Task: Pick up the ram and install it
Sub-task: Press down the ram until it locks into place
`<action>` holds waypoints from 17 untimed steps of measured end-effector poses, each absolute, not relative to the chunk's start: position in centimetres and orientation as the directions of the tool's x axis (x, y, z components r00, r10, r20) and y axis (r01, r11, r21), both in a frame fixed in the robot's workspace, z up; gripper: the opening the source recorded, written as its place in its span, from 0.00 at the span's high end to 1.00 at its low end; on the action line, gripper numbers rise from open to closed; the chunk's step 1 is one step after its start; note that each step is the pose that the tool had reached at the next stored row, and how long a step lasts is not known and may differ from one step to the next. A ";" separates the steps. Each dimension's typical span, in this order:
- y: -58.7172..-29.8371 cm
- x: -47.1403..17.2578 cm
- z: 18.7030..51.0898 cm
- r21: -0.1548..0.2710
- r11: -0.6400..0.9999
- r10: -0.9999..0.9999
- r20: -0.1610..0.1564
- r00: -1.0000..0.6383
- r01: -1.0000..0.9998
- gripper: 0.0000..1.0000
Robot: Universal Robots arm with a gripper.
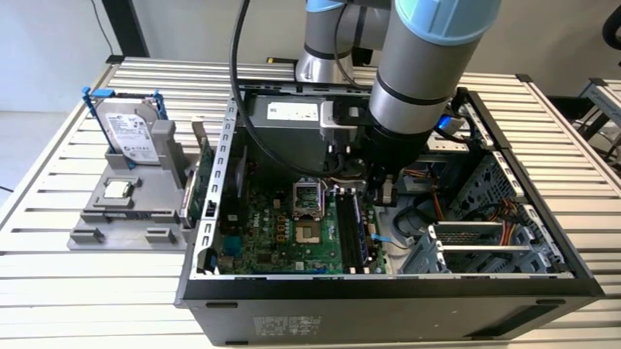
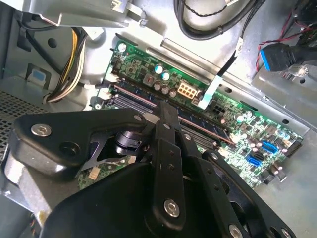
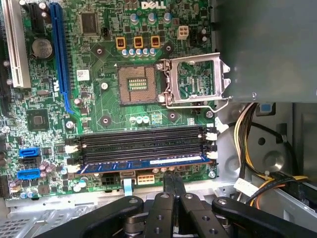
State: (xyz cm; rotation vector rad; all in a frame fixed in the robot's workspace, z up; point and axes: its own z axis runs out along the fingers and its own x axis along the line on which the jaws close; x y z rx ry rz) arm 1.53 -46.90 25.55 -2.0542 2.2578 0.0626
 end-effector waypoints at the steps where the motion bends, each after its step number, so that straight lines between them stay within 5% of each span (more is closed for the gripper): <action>1: -46.9 1.5 25.5 -0.029 0.096 -0.991 -0.093 -0.092 -0.995 1.00; 17: -46.9 1.5 24.7 -0.029 0.093 -0.992 -0.093 -0.090 -0.995 1.00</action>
